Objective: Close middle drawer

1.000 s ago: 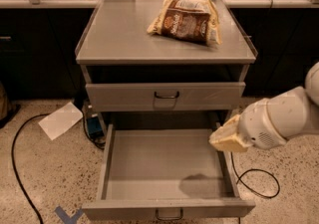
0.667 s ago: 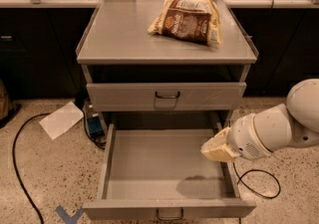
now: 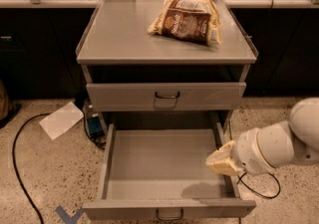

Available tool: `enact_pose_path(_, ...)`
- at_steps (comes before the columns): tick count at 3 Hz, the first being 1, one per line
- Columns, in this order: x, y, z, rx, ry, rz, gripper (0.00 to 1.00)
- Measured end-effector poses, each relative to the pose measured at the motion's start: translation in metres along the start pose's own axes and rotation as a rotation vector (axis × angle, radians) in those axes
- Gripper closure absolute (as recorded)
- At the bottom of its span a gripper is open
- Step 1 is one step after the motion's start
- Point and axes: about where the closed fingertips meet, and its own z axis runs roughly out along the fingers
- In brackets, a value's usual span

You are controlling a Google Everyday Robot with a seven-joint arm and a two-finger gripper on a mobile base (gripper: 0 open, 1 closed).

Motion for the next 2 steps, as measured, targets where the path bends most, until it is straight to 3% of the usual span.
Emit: enact_pose_path(2, 0.099, 0.027, 0.041, 0.018, 0.023, 0.133, 1.00)
